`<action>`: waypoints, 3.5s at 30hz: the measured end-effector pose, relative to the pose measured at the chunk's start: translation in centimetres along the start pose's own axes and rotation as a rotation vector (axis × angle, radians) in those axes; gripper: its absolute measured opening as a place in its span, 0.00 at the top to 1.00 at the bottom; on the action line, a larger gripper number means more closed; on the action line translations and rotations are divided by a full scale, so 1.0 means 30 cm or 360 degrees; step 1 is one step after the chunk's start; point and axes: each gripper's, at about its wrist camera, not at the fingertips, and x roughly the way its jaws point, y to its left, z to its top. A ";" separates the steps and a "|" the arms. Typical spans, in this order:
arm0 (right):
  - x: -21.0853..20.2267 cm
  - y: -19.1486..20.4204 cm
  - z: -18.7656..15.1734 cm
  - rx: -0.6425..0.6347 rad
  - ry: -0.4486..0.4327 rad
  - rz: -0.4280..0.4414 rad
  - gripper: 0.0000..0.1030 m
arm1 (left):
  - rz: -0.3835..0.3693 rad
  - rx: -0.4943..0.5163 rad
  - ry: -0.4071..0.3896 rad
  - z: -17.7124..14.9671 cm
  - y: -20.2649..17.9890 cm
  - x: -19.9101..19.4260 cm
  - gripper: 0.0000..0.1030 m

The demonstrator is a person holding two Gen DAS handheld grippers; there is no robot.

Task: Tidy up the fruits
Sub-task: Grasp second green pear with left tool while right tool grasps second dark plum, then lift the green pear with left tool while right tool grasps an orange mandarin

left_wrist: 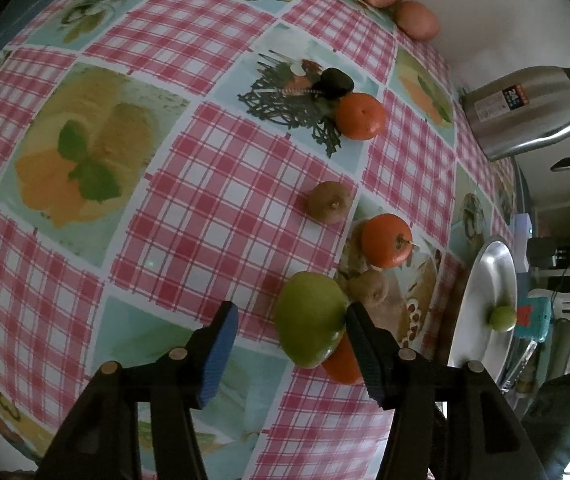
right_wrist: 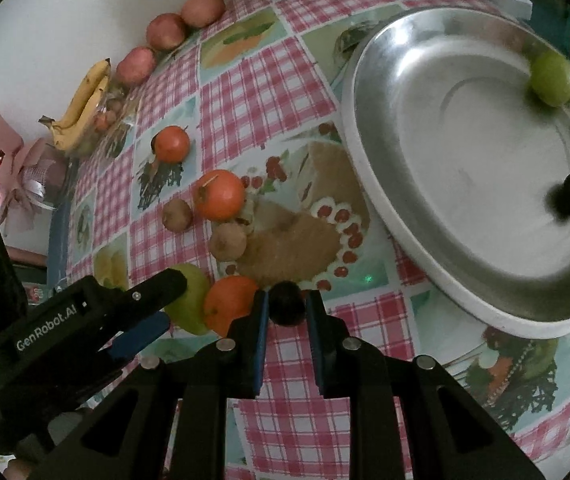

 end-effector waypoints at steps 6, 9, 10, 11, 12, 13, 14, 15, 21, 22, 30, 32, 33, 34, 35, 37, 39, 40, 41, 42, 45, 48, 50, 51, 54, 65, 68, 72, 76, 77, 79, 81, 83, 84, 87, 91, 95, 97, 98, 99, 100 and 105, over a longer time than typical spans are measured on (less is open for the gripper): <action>0.013 -0.001 -0.001 0.0019 0.0017 0.0001 0.80 | 0.0004 0.0020 0.0009 -0.001 -0.006 0.009 0.41; 0.008 -0.011 0.000 0.0033 0.0016 0.0014 0.80 | -0.0004 0.0020 0.0009 0.000 -0.007 0.011 0.43; 0.006 -0.014 0.000 0.0040 0.0016 0.0020 0.80 | -0.0004 0.0024 0.0008 0.001 -0.005 0.009 0.44; 0.007 -0.015 0.000 0.0043 0.0016 0.0023 0.80 | -0.0006 0.0028 0.0006 0.000 -0.007 0.008 0.45; 0.006 -0.017 -0.001 0.0046 0.0016 0.0027 0.80 | -0.0019 0.0035 0.0007 0.001 -0.011 0.009 0.49; 0.005 -0.019 0.000 0.0047 0.0016 0.0030 0.80 | -0.0028 0.0038 0.0008 -0.001 -0.012 0.008 0.53; 0.004 -0.021 0.000 0.0048 0.0016 0.0034 0.80 | -0.0040 0.0044 0.0007 -0.002 -0.016 0.007 0.55; 0.003 -0.022 0.001 0.0049 0.0016 0.0038 0.80 | -0.0047 0.0051 0.0006 -0.002 -0.021 0.007 0.59; -0.009 -0.027 0.002 0.0056 0.0006 0.0052 0.81 | -0.0062 0.0053 0.0004 -0.001 -0.025 0.007 0.61; -0.011 -0.026 0.001 0.0054 0.0001 0.0051 0.81 | -0.0066 0.0045 0.0004 0.000 -0.022 0.005 0.61; -0.042 -0.042 0.009 0.0078 -0.0053 0.0062 0.81 | -0.0055 -0.0005 -0.0057 0.009 0.023 -0.036 0.61; -0.049 -0.047 0.011 0.0083 -0.0062 0.0071 0.81 | -0.0062 -0.0013 -0.0065 0.010 0.025 -0.041 0.61; -0.051 -0.047 0.012 0.0081 -0.0066 0.0068 0.81 | -0.0064 -0.0015 -0.0067 0.011 0.026 -0.044 0.61; -0.051 -0.045 0.012 0.0077 -0.0066 0.0063 0.81 | -0.0065 -0.0017 -0.0071 0.011 0.027 -0.047 0.61; -0.049 -0.044 0.012 0.0077 -0.0063 0.0064 0.81 | -0.0065 -0.0020 -0.0074 0.011 0.027 -0.048 0.61; -0.045 -0.045 0.013 0.0087 -0.0049 0.0086 0.81 | -0.0060 -0.0026 -0.0078 0.010 0.024 -0.047 0.61; -0.042 -0.045 0.013 0.0084 -0.0039 0.0083 0.81 | -0.0055 -0.0031 -0.0076 0.011 0.027 -0.045 0.61; -0.041 -0.045 0.013 0.0086 -0.0035 0.0083 0.81 | -0.0056 -0.0034 -0.0073 0.011 0.030 -0.045 0.61; -0.041 -0.043 0.013 0.0081 -0.0039 0.0077 0.79 | -0.0055 -0.0037 -0.0071 0.013 0.034 -0.048 0.61; -0.041 -0.038 0.014 0.0073 -0.0045 0.0067 0.73 | -0.0054 -0.0038 -0.0070 0.013 0.035 -0.048 0.61; -0.038 -0.025 0.014 0.0042 -0.0048 0.0022 0.65 | -0.0052 -0.0045 -0.0071 0.011 0.034 -0.048 0.61; -0.036 -0.013 0.012 0.0027 -0.0034 0.0030 0.65 | -0.0050 -0.0066 -0.0079 0.010 0.045 -0.054 0.63; -0.059 0.017 0.008 -0.0051 -0.0090 0.0011 0.65 | -0.0063 -0.0079 -0.0093 0.013 0.046 -0.059 0.63; -0.071 0.039 0.007 -0.0103 -0.0122 0.0002 0.65 | -0.0068 -0.0081 -0.0112 0.014 0.050 -0.072 0.63; -0.064 0.104 -0.002 -0.0248 -0.0113 0.0008 0.64 | -0.0061 -0.0090 -0.0157 0.017 0.062 -0.102 0.63; 0.001 0.219 -0.031 -0.0588 -0.0085 -0.0161 0.65 | -0.0010 -0.0156 -0.0178 0.028 0.106 -0.124 0.59; 0.027 0.232 -0.031 -0.0651 -0.0047 -0.0212 0.64 | 0.0031 -0.0176 -0.0178 0.031 0.116 -0.122 0.47; 0.057 0.250 -0.037 -0.0728 -0.0037 -0.0306 0.64 | 0.0067 -0.0150 -0.0167 0.030 0.108 -0.113 0.44; 0.067 0.269 -0.045 -0.0803 -0.0056 -0.0350 0.64 | 0.0066 -0.0132 -0.0150 0.029 0.098 -0.104 0.41; 0.076 0.279 -0.043 -0.0816 -0.0057 -0.0361 0.64 | 0.0068 -0.0132 -0.0149 0.029 0.098 -0.102 0.41; 0.079 0.285 -0.046 -0.0835 -0.0059 -0.0373 0.64 | 0.0070 -0.0133 -0.0147 0.030 0.096 -0.099 0.41; 0.085 0.286 -0.044 -0.0845 -0.0057 -0.0382 0.63 | 0.0068 -0.0135 -0.0146 0.030 0.096 -0.096 0.40; 0.091 0.287 -0.043 -0.0851 -0.0056 -0.0386 0.61 | 0.0069 -0.0133 -0.0146 0.030 0.097 -0.097 0.39; 0.091 0.286 -0.044 -0.0852 -0.0053 -0.0386 0.61 | 0.0073 -0.0131 -0.0146 0.030 0.096 -0.096 0.39; 0.094 0.282 -0.044 -0.0852 -0.0052 -0.0393 0.60 | 0.0078 -0.0126 -0.0138 0.033 0.093 -0.090 0.39; 0.102 0.281 -0.044 -0.0853 -0.0048 -0.0386 0.60 | 0.0078 -0.0120 -0.0125 0.030 0.093 -0.084 0.38; 0.099 0.273 -0.041 -0.0841 -0.0042 -0.0364 0.60 | 0.0064 -0.0111 -0.0116 0.032 0.086 -0.078 0.35; 0.094 0.270 -0.042 -0.0837 -0.0040 -0.0352 0.61 | 0.0056 -0.0103 -0.0114 0.032 0.081 -0.075 0.35; 0.091 0.266 -0.041 -0.0824 -0.0036 -0.0330 0.61 | 0.0053 -0.0099 -0.0114 0.033 0.079 -0.074 0.35; 0.085 0.260 -0.038 -0.0799 -0.0033 -0.0298 0.61 | 0.0052 -0.0096 -0.0113 0.033 0.077 -0.073 0.35; 0.078 0.255 -0.039 -0.0774 -0.0037 -0.0275 0.61 | 0.0051 -0.0092 -0.0111 0.033 0.077 -0.072 0.35; 0.024 0.223 -0.019 -0.0653 -0.0103 -0.0213 0.61 | 0.0045 -0.0057 -0.0102 0.038 0.062 -0.065 0.35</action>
